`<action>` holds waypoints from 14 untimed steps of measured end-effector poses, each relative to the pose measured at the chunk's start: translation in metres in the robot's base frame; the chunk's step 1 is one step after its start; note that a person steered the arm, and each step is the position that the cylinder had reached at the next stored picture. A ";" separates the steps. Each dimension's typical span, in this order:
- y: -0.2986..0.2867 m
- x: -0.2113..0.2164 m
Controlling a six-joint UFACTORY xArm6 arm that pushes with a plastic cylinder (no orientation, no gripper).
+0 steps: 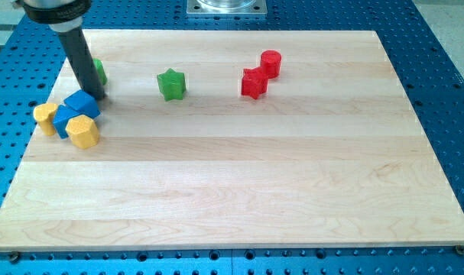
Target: Move the green blocks and red blocks close to each other
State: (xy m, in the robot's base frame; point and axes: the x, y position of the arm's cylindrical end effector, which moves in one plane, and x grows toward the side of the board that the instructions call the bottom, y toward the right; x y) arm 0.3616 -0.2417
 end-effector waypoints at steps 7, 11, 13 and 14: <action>0.196 0.015; 0.281 0.012; 0.379 -0.051; 0.346 -0.062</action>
State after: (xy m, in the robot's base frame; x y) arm 0.2999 0.1047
